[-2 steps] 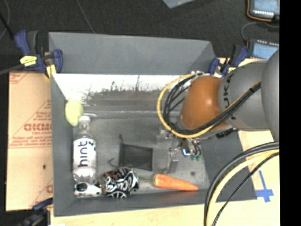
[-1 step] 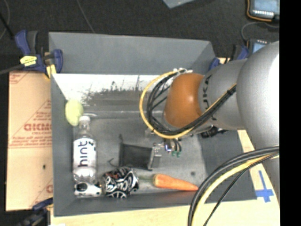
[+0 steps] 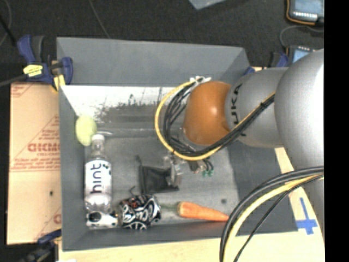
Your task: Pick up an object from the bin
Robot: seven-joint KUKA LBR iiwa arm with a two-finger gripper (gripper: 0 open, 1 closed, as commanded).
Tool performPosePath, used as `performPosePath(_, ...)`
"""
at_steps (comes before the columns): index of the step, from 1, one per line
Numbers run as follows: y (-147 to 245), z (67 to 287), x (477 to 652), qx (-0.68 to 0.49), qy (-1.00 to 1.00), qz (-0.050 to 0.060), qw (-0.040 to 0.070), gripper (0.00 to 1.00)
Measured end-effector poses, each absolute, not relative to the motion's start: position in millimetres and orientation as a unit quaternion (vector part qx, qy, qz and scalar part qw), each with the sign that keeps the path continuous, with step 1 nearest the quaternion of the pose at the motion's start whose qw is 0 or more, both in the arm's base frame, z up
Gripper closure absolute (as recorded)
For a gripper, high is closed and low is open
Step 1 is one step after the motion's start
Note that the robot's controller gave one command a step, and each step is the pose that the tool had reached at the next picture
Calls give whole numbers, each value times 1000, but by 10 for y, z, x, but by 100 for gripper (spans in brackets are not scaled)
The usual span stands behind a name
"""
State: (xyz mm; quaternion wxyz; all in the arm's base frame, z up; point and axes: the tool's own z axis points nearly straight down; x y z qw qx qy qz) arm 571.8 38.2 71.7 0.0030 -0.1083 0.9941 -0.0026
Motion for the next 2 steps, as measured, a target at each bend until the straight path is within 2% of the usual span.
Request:
performPosePath(1,382,717,5718,-109,994,-3,3,100)
performPosePath(2,427,1769,5764,-108,994,-3,5,100)
